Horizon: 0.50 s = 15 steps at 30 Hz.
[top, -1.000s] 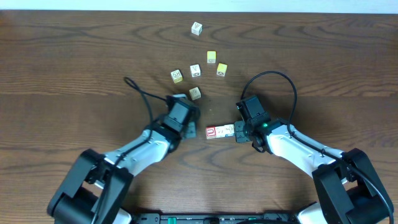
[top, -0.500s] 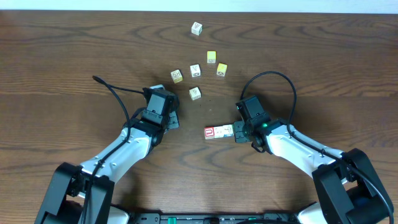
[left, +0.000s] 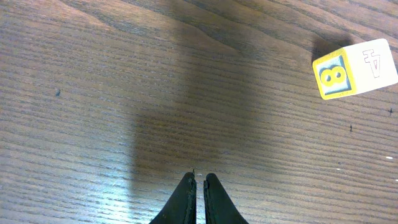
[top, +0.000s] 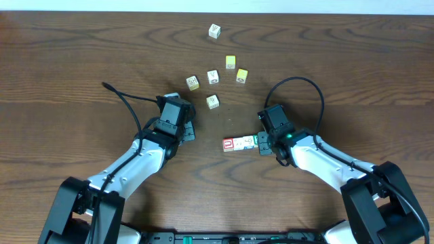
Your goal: Lift 4 blocks
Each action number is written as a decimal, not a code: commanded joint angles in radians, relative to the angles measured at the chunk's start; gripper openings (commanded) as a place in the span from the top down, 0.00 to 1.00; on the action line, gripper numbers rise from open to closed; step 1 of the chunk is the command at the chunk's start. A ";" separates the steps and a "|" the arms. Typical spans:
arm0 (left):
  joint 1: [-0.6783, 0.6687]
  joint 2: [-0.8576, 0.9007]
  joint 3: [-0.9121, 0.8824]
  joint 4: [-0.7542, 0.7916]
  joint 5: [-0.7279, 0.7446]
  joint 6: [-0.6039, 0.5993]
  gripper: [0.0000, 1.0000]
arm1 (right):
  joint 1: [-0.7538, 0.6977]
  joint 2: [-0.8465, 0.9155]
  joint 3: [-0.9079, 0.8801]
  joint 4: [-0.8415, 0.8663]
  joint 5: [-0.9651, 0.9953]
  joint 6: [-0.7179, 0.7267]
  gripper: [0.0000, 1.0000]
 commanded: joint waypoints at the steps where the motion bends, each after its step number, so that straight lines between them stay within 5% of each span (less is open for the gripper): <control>1: 0.005 -0.012 0.022 -0.003 -0.013 0.010 0.92 | -0.031 0.010 0.029 -0.005 0.024 -0.009 0.96; 9: 0.005 -0.092 0.022 0.032 -0.035 0.087 0.92 | -0.051 -0.005 0.189 -0.043 0.032 -0.097 0.79; 12: 0.005 -0.201 0.022 0.038 -0.131 0.090 0.91 | -0.057 -0.005 0.267 -0.057 0.081 -0.111 0.61; 15: 0.005 -0.335 0.022 0.034 -0.167 0.142 0.74 | -0.067 -0.005 0.324 -0.059 0.116 -0.144 0.42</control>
